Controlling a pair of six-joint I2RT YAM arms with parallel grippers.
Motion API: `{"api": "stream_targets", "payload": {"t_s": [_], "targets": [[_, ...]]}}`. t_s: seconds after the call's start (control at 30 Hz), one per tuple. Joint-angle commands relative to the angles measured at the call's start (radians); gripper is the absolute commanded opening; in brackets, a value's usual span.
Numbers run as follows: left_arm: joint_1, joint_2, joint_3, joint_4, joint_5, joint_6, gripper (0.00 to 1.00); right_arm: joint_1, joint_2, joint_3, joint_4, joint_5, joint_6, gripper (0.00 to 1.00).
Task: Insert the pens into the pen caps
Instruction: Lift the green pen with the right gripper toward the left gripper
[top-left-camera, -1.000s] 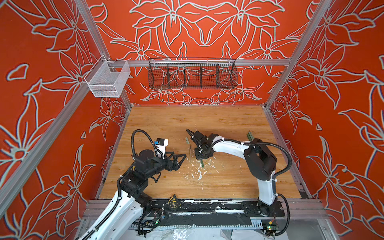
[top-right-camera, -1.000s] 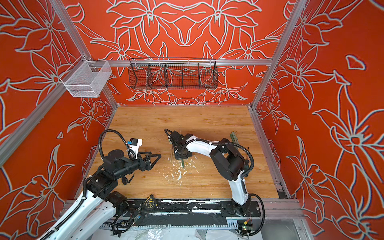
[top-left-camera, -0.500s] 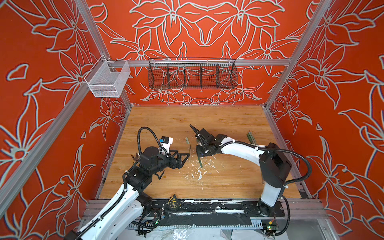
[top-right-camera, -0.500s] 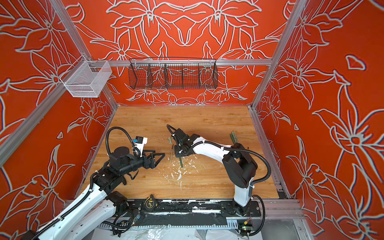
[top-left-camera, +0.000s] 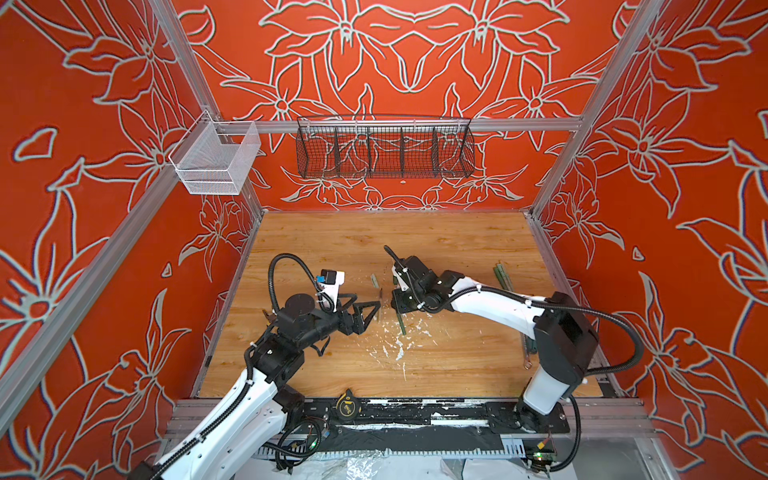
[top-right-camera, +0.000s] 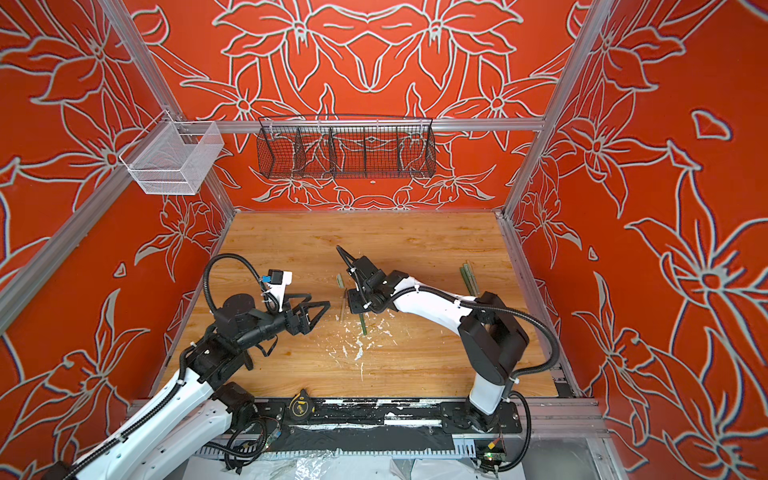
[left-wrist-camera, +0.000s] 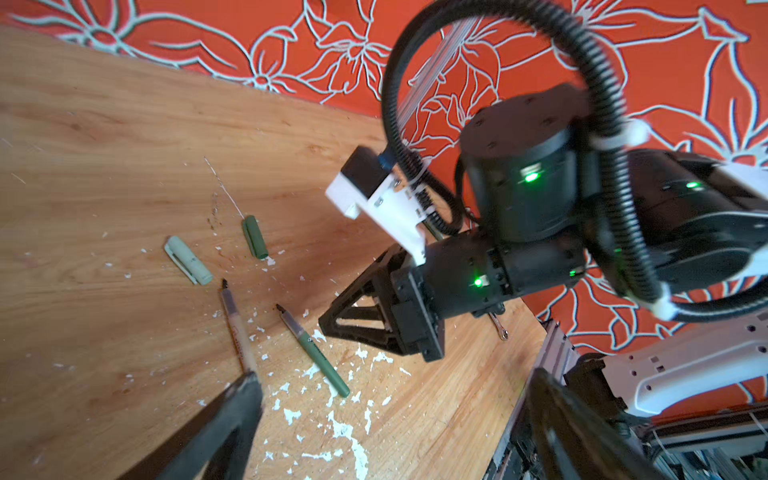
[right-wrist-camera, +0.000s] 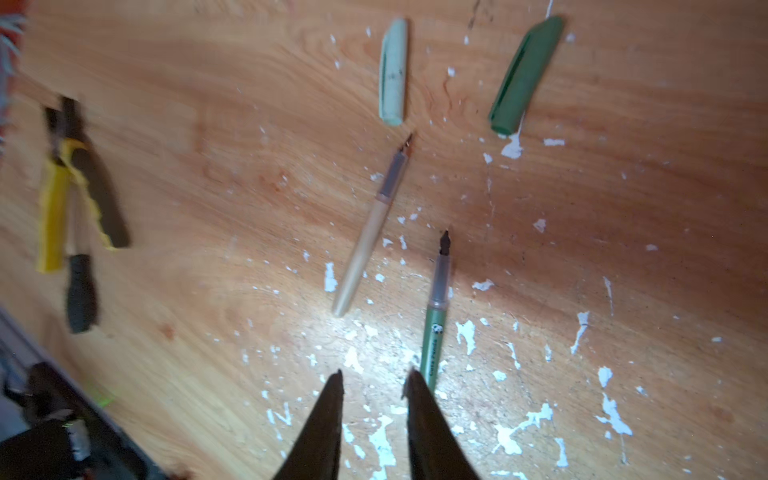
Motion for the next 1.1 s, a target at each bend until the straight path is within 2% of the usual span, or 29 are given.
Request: {"api": "stream_targets", "payload": {"t_s": [0.0,0.13,0.37,0.8,1.07], "targets": [[-0.004,-0.043,-0.003,-0.060,-0.058,0.016,0.97,-0.003,0.086,0.055,-0.093,0.056,-0.012,0.34],[-0.004,-0.068,-0.003,-0.094,-0.056,0.009,0.97,-0.002,0.173,0.106,-0.127,0.083,-0.019,0.39],[-0.004,-0.086,-0.007,-0.099,-0.065,0.009,0.97,-0.002,0.252,0.152,-0.164,0.103,-0.019,0.39],[-0.004,-0.075,-0.005,-0.098,-0.070,0.010,0.97,0.036,0.327,0.216,-0.268,0.200,-0.024,0.21],[-0.004,-0.043,-0.025,-0.078,-0.078,0.007,0.97,0.027,0.271,0.212,-0.246,0.171,-0.002,0.13]]}}
